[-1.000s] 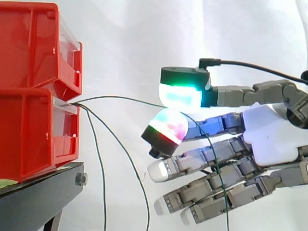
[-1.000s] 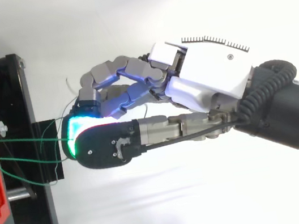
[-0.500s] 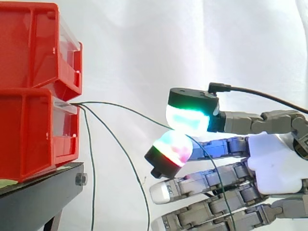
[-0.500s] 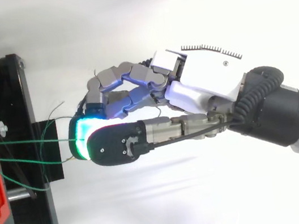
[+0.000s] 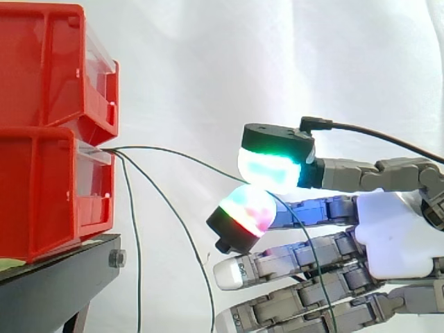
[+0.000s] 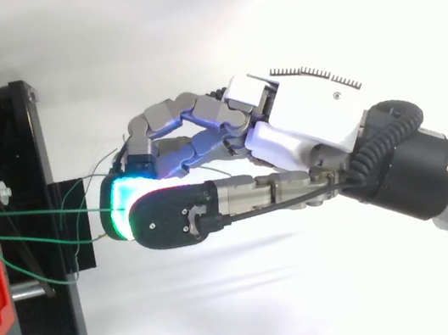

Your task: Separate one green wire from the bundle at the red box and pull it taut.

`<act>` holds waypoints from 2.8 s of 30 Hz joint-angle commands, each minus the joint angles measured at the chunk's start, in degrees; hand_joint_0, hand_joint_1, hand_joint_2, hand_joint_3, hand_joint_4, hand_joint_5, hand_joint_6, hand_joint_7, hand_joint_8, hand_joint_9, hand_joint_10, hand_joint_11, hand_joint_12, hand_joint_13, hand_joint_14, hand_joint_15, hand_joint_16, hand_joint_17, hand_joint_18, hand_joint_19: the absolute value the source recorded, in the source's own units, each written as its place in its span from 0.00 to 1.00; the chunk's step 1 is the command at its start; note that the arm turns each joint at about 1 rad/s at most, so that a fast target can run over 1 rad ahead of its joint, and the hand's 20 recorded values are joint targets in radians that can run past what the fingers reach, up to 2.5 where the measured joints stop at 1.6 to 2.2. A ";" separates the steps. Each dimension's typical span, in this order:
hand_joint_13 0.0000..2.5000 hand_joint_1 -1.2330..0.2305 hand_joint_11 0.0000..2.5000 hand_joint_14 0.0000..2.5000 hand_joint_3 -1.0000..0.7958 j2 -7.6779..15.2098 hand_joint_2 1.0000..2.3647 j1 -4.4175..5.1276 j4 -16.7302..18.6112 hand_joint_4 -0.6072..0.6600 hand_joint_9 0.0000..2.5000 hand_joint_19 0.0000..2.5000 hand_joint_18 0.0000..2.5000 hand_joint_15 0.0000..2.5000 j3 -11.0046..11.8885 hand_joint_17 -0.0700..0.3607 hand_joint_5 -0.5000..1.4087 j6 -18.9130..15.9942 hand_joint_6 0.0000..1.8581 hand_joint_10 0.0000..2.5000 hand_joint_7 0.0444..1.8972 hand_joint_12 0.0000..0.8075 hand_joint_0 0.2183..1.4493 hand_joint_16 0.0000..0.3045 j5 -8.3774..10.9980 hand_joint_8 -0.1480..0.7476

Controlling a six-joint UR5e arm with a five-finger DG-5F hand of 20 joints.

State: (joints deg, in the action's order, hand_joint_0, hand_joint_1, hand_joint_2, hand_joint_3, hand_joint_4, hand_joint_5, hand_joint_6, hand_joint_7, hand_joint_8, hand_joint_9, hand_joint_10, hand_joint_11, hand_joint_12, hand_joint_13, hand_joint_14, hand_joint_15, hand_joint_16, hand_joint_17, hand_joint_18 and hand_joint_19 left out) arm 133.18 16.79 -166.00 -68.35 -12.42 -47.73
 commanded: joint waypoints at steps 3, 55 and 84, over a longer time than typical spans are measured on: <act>0.17 0.26 0.17 0.00 0.54 -0.03 0.01 0.00 -0.03 0.28 0.34 0.05 0.12 0.03 -0.03 0.39 0.19 0.03 0.47 0.01 0.59 0.43 0.32 0.14 0.01 0.41; 0.18 0.26 0.17 0.00 0.53 0.06 0.01 0.00 -0.03 0.28 0.35 0.06 0.14 0.04 -0.11 0.39 0.19 0.03 0.48 0.01 0.58 0.43 0.33 0.14 0.10 0.41; 0.18 0.26 0.17 0.00 0.53 -0.03 0.01 0.00 -0.11 0.28 0.35 0.06 0.14 0.04 -0.11 0.39 0.19 0.03 0.48 0.01 0.59 0.43 0.33 0.14 0.01 0.42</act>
State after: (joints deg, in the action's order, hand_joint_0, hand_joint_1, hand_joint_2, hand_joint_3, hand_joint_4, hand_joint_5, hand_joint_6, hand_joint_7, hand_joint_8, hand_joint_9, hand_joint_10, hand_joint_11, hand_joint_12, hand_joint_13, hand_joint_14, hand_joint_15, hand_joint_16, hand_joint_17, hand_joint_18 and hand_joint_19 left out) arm 133.20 16.79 -166.06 -68.47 -12.40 -47.68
